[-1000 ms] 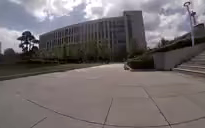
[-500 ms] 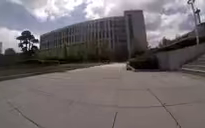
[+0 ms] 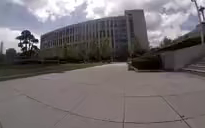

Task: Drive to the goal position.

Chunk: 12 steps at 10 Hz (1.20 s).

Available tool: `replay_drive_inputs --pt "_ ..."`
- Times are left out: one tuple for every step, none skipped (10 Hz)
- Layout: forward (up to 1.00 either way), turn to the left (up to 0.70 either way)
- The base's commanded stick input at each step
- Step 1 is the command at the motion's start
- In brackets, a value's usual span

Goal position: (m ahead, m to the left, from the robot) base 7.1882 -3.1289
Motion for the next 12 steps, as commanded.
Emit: replay_drive_inputs --pt "0.70 -0.26" --pt "0.70 -0.08" --pt "0.70 0.00" --pt "0.70 0.00" --pt "0.70 0.00" --pt "0.70 0.00" --pt "0.70 0.00" --pt "0.70 0.00" --pt "0.70 0.00" --pt "0.70 0.00" --pt "0.70 0.00" --pt "0.70 0.00"
